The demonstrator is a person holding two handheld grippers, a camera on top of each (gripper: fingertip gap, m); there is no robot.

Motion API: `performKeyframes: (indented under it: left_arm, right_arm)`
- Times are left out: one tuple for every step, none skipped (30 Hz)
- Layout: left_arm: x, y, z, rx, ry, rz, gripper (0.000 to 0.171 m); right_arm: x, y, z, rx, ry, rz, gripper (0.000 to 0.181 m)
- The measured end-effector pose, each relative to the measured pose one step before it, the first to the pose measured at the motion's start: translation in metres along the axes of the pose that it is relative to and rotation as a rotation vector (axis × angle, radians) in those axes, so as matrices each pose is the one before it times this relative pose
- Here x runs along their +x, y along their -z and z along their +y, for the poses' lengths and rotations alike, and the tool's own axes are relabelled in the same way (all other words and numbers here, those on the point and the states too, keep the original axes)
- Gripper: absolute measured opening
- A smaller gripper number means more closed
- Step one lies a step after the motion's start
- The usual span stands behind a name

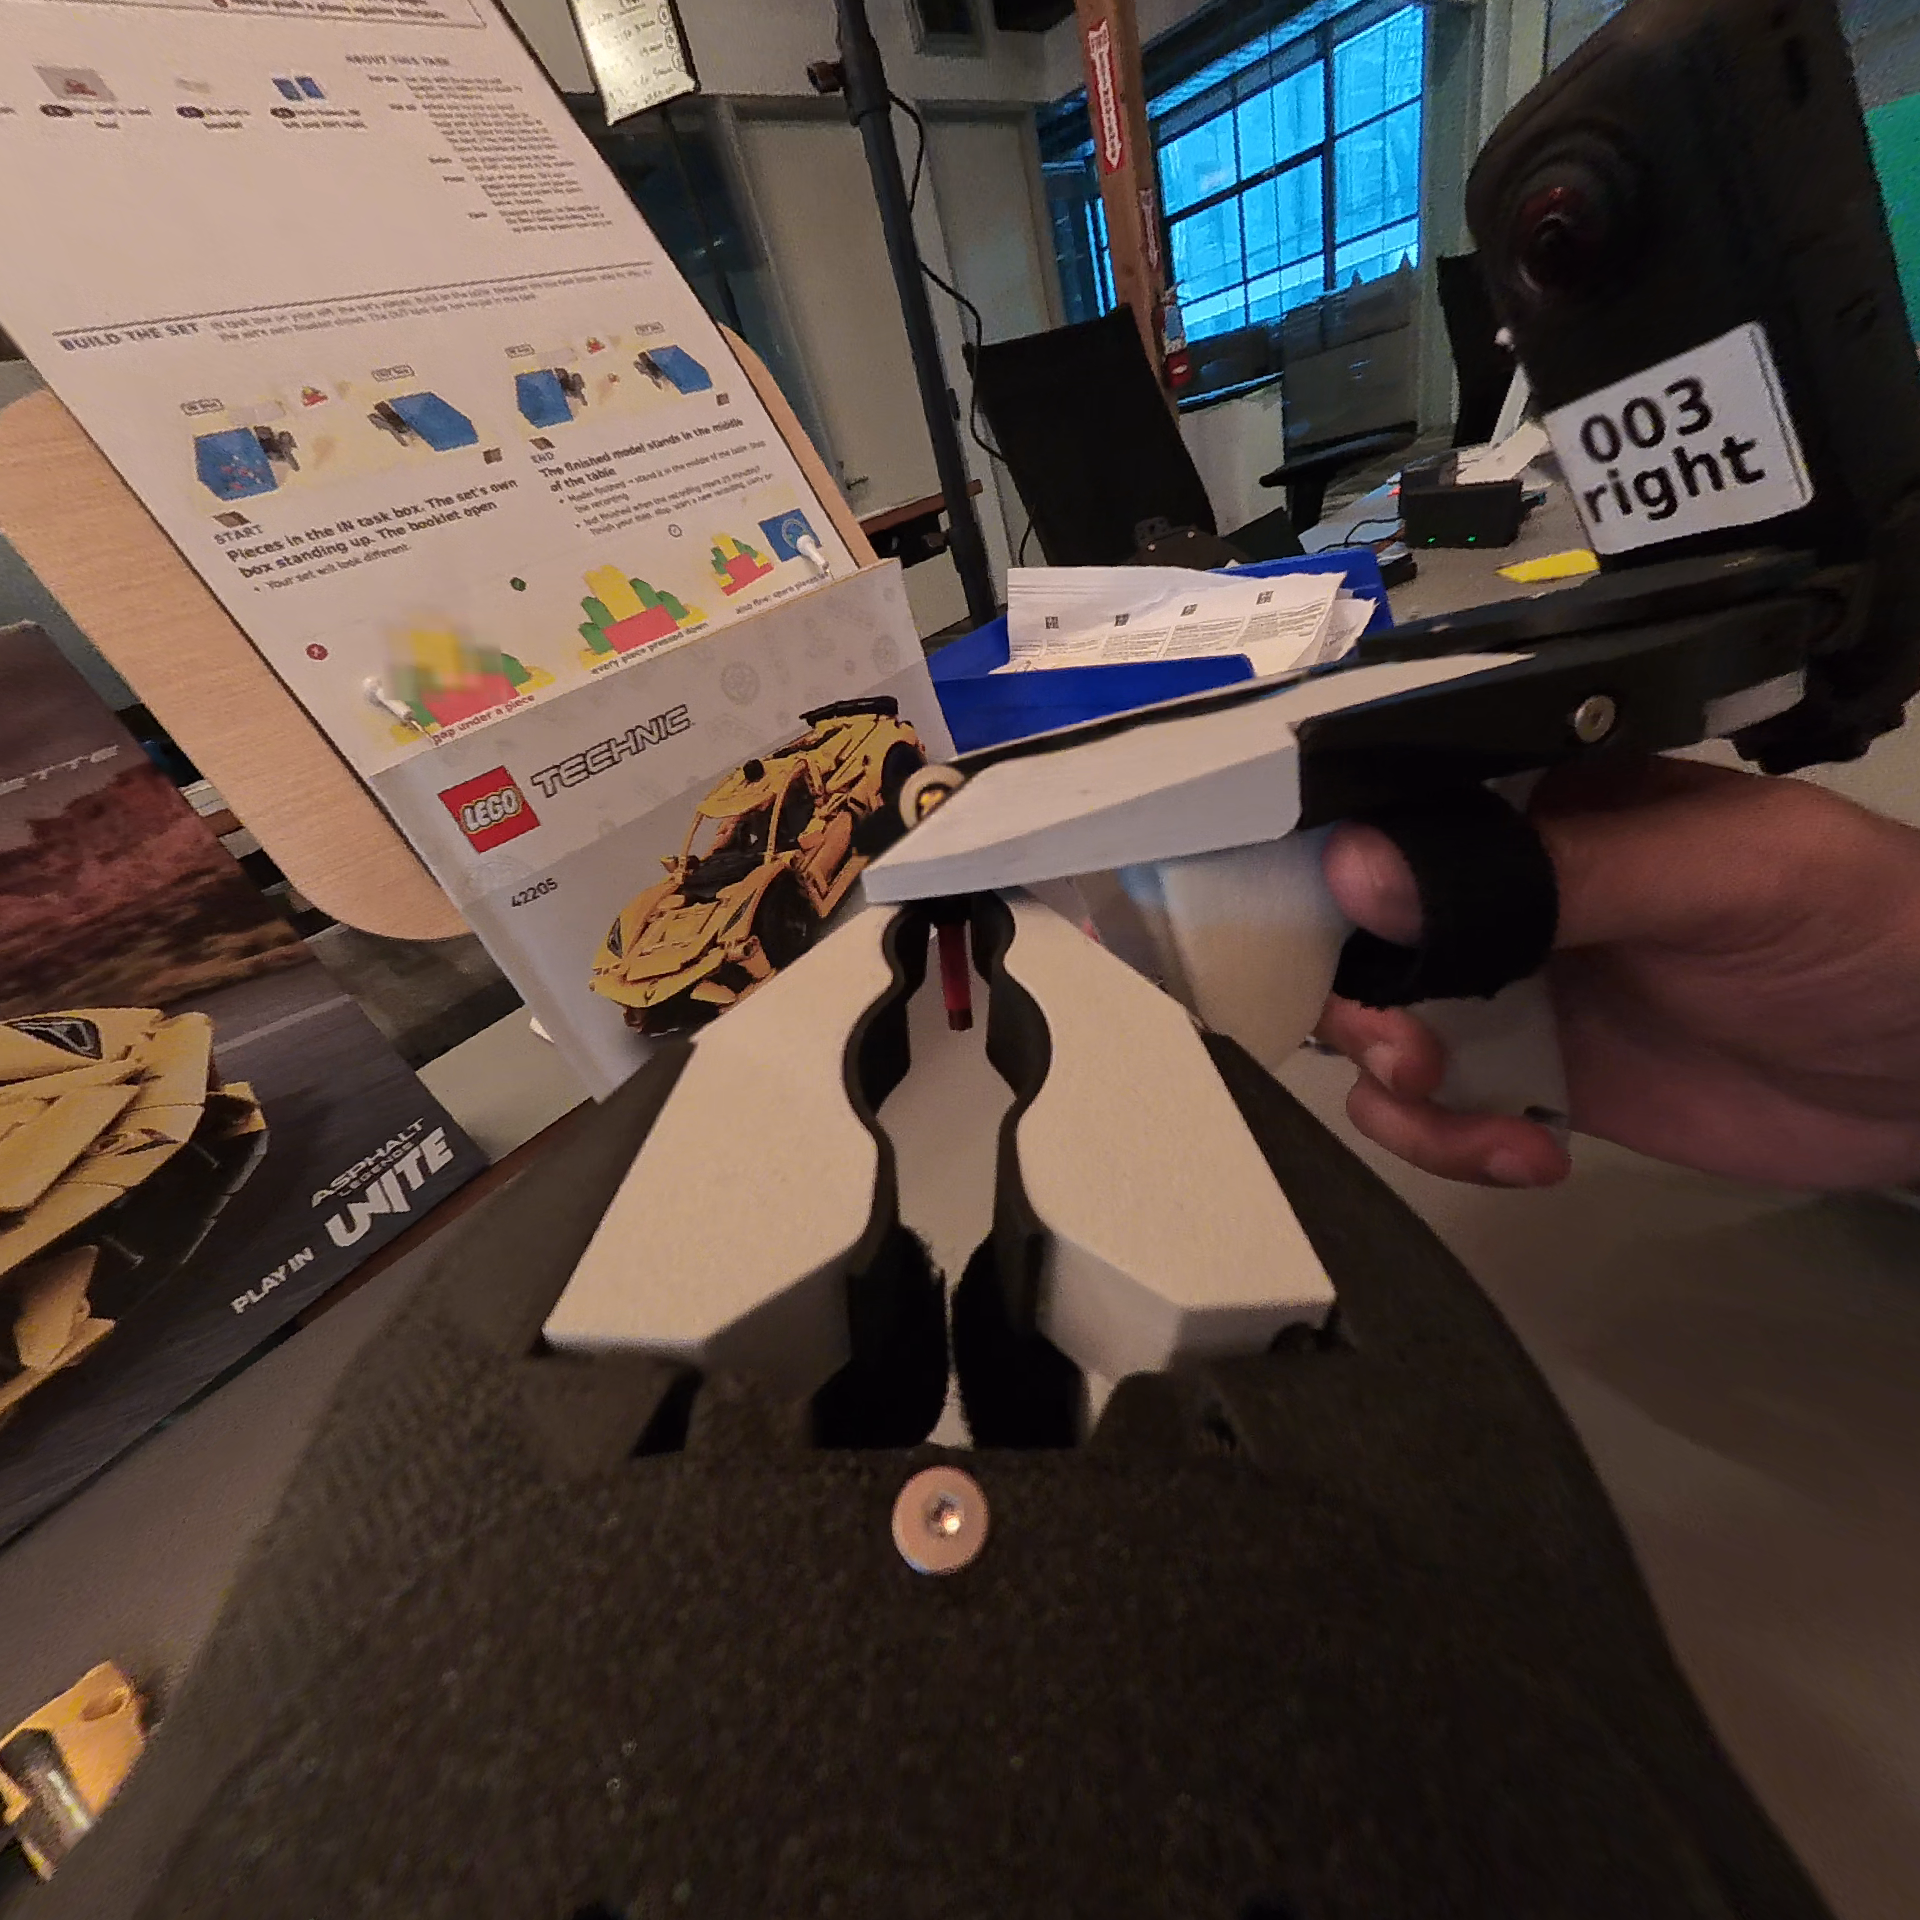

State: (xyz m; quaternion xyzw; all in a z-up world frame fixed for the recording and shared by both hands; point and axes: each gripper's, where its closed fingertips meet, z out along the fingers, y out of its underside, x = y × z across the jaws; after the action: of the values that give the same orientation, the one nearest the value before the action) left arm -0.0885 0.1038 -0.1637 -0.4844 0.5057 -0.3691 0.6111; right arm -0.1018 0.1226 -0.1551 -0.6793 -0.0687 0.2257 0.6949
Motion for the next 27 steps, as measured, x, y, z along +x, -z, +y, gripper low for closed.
performKeyframes:
  left_arm:
    - [0.00038,0.00013,-0.00013,0.00106,-0.0007,0.0064,0.007]
    - [0.00046,0.00022,-0.00098,0.00303,-0.0038,0.0017,0.007]
    - [0.00060,0.00020,-0.00068,-0.00040,-0.0071,-0.0003,0.007]
    - [0.00059,0.00007,-0.00024,-0.00319,-0.0044,0.0022,0.007]
    - [0.00054,0.00068,-0.00165,0.00565,0.0009,0.0031,0.007]
    - [0.00019,0.00052,-0.00133,0.00280,-0.0027,0.0004,0.007]
    - [0.00001,0.00049,-0.00066,-0.00325,-0.0052,-0.0014,0.007]
    - [0.00008,0.00069,-0.00154,0.00126,-0.0037,-0.0049,0.007]
    - [0.00039,0.00081,-0.00205,0.00560,-0.0063,-0.0085,0.007]
    - [0.00046,0.00080,-0.00249,0.00936,-0.0116,-0.0097,0.007]
    - [0.00062,0.00073,-0.00281,0.01368,-0.0072,-0.0079,0.007]
    - [0.00103,0.00036,-0.00288,0.01729,0.0093,-0.0004,0.007]
    - [0.00086,0.00029,-0.00248,0.01475,0.0096,-0.0008,0.007]
    - [0.00013,0.00054,-0.00182,0.00717,-0.0170,-0.0094,0.007]
    - [-0.00015,0.00066,-0.00175,0.00432,-0.0304,-0.0079,0.008]
    - [-0.00014,0.00087,-0.00242,0.01092,0.0024,0.0008,0.008]
    - [0.00015,0.00074,-0.00227,0.01145,0.0297,0.0033,0.008]
    - [0.00046,-0.00007,-0.00012,-0.00093,0.0123,0.0007,0.008]
    - [0.00093,-0.00011,0.00048,-0.00386,-0.0112,0.0025,0.008]
    - [0.00073,0.00008,-0.00128,0.00137,-0.0155,0.0036,0.008]
    - [-0.00001,0.00024,-0.00193,0.00160,-0.0095,0.0012,0.008]
    - [-0.00078,0.00064,-0.00159,0.00077,-0.0080,0.0005,0.008]
    - [-0.00104,0.00080,-0.00007,-0.00561,-0.0131,-0.0017,0.008]
    - [-0.00084,-0.00004,0.00259,-0.01479,-0.0193,-0.0028,0.008]
    - [-0.00017,-0.00121,0.00444,-0.01765,-0.0132,0.0032,0.007]
    - [0.00022,-0.00208,0.00568,-0.01847,0.0060,0.0132,0.008]
    - [0.00052,-0.00231,0.00589,-0.01471,0.0232,0.0244,0.008]
  right_arm:
    - [0.00021,0.00044,0.00039,-0.0095,0.0041,0.0019,0.040]
    - [-0.00065,0.00035,-0.00034,-0.0023,-0.0069,-0.0091,0.040]
    - [-0.00077,0.00083,-0.00048,-0.0012,-0.0062,-0.0118,0.040]
    - [0.00038,0.00067,0.00052,-0.0109,0.0038,0.0014,0.040]
    - [-0.00095,0.00037,-0.00114,0.0017,0.0012,-0.0058,0.039]
    - [-0.00109,0.00053,-0.00123,0.0035,0.0025,-0.0018,0.039]
    - [-0.00079,0.00021,-0.00021,-0.0026,0.0055,0.0032,0.039]
    - [-0.00134,0.00021,-0.00124,0.0042,-0.0047,-0.0077,0.039]
    - [-0.00105,0.00051,-0.00129,0.0036,-0.0078,-0.0077,0.038]
    - [-0.00169,0.00083,-0.00187,0.0097,-0.0071,-0.0088,0.038]
    - [-0.00204,0.00083,-0.00210,0.0117,-0.0096,-0.0104,0.037]
    - [-0.00188,0.00120,-0.00231,0.0156,-0.0128,-0.0042,0.026]
    - [-0.00366,0.00110,-0.00268,0.0257,-0.0251,-0.0128,0.024]
    - [-0.00176,0.00049,-0.00198,0.0157,-0.0018,-0.0113,0.025]
    - [-0.00123,0.00032,-0.00107,-0.0024,0.0367,-0.0025,0.025]
    - [-0.00168,-0.00018,-0.00179,-0.0014,0.0195,0.0019,0.025]
    - [-0.00209,0.00008,-0.00225,0.0104,-0.0012,-0.0028,0.025]
    - [-0.00025,0.00040,-0.00019,0.0036,-0.0015,0.0025,0.025]
    - [0.00030,0.00087,0.00120,-0.0098,-0.0092,-0.0074,0.025]
    - [-0.00090,0.00105,-0.00090,0.0048,-0.0040,-0.0147,0.025]
    - [-0.00128,0.00044,-0.00213,0.0169,0.0059,-0.0061,0.025]
    - [-0.00146,-0.00069,-0.00192,0.0142,0.0020,-0.0078,0.024]
    - [-0.00128,-0.00112,-0.00081,0.0071,0.0036,-0.0157,0.025]
    - [0.00093,-0.00129,0.00147,-0.0078,0.0084,-0.0046,0.025]
    - [0.00319,-0.00047,0.00304,-0.0192,-0.0101,0.0062,0.026]
    - [0.00476,-0.00046,0.00466,-0.0254,-0.0355,0.0113,0.026]
    - [0.00567,0.00018,0.00533,-0.0411,-0.0238,0.0131,0.027]
